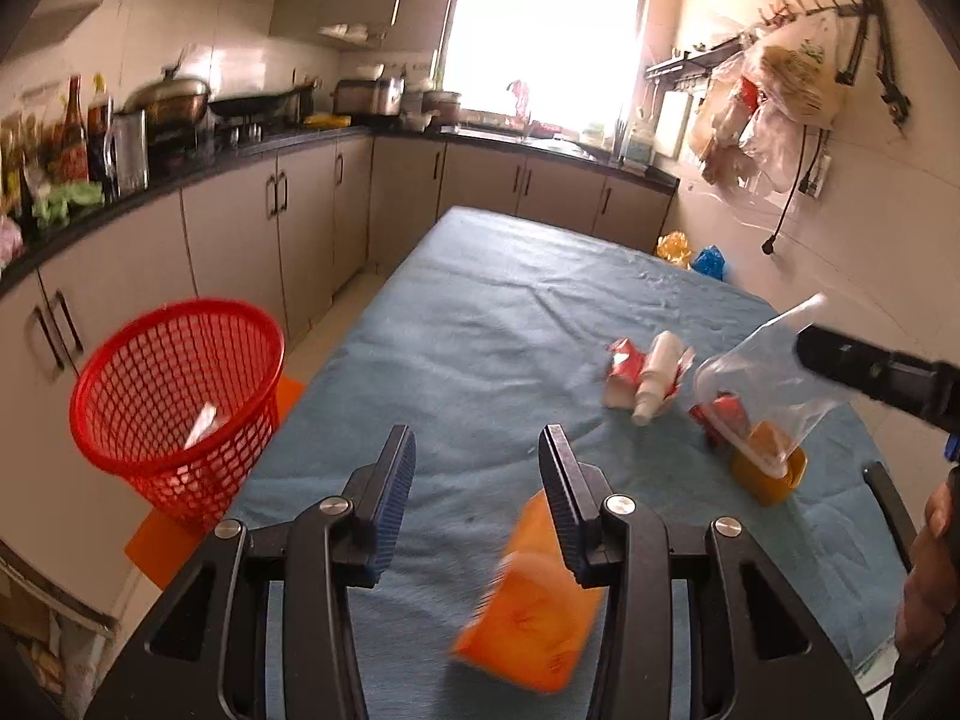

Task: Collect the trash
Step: 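Drop the orange box into the red basket with the left tool while the right holds the cups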

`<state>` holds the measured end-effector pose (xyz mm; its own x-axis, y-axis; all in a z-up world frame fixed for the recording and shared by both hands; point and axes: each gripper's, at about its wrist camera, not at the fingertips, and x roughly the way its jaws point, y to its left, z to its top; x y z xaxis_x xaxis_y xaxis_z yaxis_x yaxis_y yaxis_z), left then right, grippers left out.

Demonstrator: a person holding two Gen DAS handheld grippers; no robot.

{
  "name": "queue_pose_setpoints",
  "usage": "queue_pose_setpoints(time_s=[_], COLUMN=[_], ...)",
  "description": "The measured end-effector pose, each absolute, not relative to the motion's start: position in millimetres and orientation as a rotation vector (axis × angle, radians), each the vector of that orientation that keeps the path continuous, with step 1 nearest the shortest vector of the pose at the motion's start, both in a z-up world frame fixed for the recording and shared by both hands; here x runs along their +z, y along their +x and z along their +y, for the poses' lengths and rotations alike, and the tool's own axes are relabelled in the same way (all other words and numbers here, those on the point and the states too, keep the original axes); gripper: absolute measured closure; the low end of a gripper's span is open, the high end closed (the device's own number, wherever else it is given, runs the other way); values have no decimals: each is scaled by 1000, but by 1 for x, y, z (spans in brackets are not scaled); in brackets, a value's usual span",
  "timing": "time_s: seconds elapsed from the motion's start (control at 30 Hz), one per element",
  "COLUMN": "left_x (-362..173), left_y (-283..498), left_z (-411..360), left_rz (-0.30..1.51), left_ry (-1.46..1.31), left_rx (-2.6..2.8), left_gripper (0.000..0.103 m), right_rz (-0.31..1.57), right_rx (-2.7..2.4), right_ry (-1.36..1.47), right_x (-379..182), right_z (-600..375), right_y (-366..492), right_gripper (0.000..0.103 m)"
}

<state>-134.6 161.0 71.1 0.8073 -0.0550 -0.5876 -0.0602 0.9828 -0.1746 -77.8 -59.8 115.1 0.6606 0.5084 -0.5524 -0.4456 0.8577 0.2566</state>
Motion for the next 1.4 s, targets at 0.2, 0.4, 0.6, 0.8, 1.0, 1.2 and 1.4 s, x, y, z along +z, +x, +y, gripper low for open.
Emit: queue_pose_setpoints(time_s=[0.2, 0.4, 0.6, 0.8, 1.0, 1.2, 1.4], left_x=[54, 36, 20, 23, 56, 85, 81], left_y=[-142, -143, -138, -130, -135, -137, -125], left_z=[182, 145, 119, 139, 187, 254, 320], left_rz=[726, 816, 846, 834, 745, 675, 678], left_ry=[-298, -147, -15, -100, -188, -246, -305], left_rx=[-161, -218, -154, -120, -63, 72, 200], left_gripper=[30, 24, 52, 56, 56, 56, 56], right_rz=[679, 691, 685, 679, 697, 750, 794], right_rx=[553, 547, 542, 558, 621, 734, 816], right_ry=[102, 103, 106, 88, 71, 72, 58], right_x=[107, 103, 106, 111, 121, 129, 129], right_z=[-54, -61, -67, -58, -23, 49, 131], right_y=[-79, -81, -85, -84, -71, -51, -30], right_gripper=[42, 42, 42, 42, 42, 42, 42])
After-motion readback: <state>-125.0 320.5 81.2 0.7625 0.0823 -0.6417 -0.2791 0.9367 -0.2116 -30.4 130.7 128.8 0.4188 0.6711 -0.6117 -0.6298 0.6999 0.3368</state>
